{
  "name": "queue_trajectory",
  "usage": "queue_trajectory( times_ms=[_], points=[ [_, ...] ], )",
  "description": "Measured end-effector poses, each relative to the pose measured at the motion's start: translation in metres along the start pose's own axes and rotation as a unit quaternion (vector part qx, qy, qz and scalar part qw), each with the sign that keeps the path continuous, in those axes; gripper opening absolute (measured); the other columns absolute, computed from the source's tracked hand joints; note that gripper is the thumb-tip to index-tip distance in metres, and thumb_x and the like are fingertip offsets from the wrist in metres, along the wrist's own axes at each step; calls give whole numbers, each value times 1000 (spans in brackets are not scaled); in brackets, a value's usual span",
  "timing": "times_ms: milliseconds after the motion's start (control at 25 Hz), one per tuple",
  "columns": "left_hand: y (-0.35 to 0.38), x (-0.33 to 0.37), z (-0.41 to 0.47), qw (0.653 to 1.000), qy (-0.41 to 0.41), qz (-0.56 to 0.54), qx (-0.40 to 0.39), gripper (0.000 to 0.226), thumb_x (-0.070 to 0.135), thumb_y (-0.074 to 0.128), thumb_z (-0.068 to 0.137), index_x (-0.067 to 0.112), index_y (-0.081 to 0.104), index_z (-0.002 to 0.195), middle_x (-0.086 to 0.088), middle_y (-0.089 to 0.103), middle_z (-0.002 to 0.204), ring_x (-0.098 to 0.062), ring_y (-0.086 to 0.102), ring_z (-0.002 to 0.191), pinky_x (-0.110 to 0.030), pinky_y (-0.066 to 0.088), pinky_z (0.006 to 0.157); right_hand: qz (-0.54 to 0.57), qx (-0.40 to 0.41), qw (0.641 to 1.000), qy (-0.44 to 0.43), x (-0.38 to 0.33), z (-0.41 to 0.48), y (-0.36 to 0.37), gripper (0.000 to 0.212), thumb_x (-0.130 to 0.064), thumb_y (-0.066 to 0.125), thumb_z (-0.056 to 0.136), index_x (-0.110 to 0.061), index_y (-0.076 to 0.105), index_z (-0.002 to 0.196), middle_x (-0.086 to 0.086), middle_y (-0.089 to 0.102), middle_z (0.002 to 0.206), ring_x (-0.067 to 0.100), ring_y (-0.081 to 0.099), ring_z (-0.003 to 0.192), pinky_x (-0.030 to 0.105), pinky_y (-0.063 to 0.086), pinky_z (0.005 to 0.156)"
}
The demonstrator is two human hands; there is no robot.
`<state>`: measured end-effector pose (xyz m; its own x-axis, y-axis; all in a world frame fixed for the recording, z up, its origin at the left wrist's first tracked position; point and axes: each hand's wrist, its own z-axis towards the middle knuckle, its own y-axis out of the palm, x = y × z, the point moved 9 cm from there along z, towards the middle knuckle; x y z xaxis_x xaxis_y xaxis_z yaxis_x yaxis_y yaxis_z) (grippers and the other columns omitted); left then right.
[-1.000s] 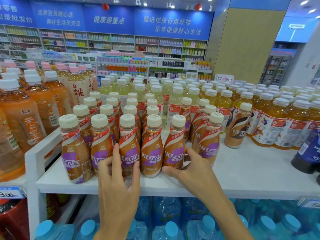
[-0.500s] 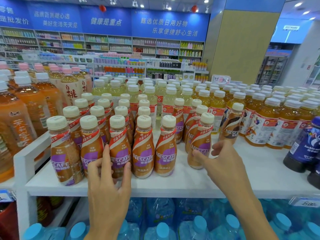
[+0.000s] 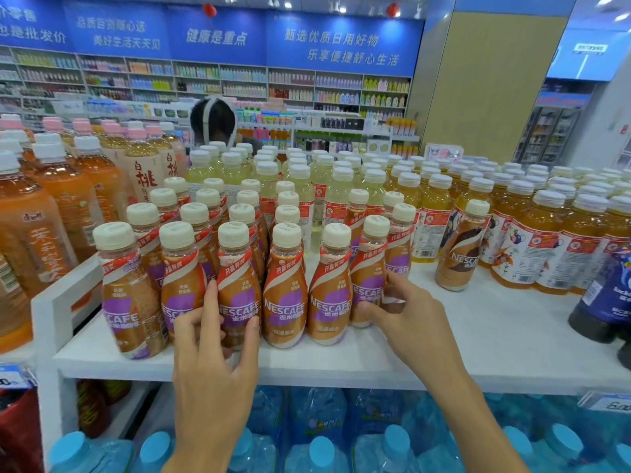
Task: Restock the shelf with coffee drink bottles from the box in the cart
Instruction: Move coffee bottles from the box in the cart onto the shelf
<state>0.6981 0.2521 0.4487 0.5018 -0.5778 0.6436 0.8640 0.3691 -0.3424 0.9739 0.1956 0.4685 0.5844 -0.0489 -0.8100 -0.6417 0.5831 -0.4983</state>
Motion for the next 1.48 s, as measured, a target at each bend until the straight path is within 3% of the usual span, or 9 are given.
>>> queue_trajectory(
  times_ms=[280,480,600,920,1000,1120,1240,1400,1480],
  points=[
    [-1,2,1,1000,0,-1,-4,76,28,66,88,17,33,155,-1,39,113,-20,51,94,-34,53,77,83,-53,995,2,11,18,20,45,-21,74,91,-33,58,131,-16,68,119,-7,63,105,3,49,75],
    [-2,2,1,1000,-3,1,-1,76,27,68,87,16,34,154,6,35,110,-11,45,88,-29,47,73,113,-98,989,4,7,30,35,44,-15,73,91,-34,58,128,-21,66,117,-1,63,113,10,54,80],
    [-2,1,2,1000,-8,2,-2,76,28,67,88,18,34,155,5,35,110,-12,46,88,-28,47,73,129,-124,984,1,3,33,41,45,-9,71,91,-43,58,117,-24,67,111,0,65,110,15,57,80],
    [-1,2,2,1000,-4,3,-4,75,29,67,87,17,35,154,0,40,113,-18,51,92,-29,48,75,151,-170,974,17,1,43,47,45,-1,69,91,-27,62,127,-14,71,111,-6,69,96,18,58,69],
    [-1,2,2,1000,1,10,1,75,27,69,85,14,39,152,-3,42,112,-20,52,90,-30,48,75,103,-175,979,14,-2,47,42,45,-6,71,91,-23,62,132,-13,72,114,-2,69,99,24,61,79],
    [-1,3,4,1000,18,22,9,76,23,72,81,9,42,150,-5,43,108,-20,51,85,-31,50,73,35,-63,997,-35,-33,66,1,37,-16,72,92,-23,67,127,-9,74,111,6,70,99,33,60,89],
    [-1,4,5,999,39,33,19,77,18,74,77,4,45,147,-6,44,103,-19,50,77,-30,49,69,-59,28,990,-126,-97,92,-38,29,-18,70,93,-24,68,122,-13,70,109,2,66,95,21,56,82],
    [0,2,5,998,46,32,22,77,17,78,79,3,46,146,-6,44,103,-21,52,76,-30,49,67,-327,-56,938,-98,-125,156,-25,45,-14,67,91,-12,59,135,7,63,131,24,63,107,36,55,87],
    [0,3,5,998,56,28,20,74,21,80,83,2,46,146,-7,44,103,-21,52,78,-29,50,68,-407,-123,903,-68,-117,173,-6,43,-20,72,88,-9,65,129,10,69,122,28,67,105,39,56,83]
  ],
)
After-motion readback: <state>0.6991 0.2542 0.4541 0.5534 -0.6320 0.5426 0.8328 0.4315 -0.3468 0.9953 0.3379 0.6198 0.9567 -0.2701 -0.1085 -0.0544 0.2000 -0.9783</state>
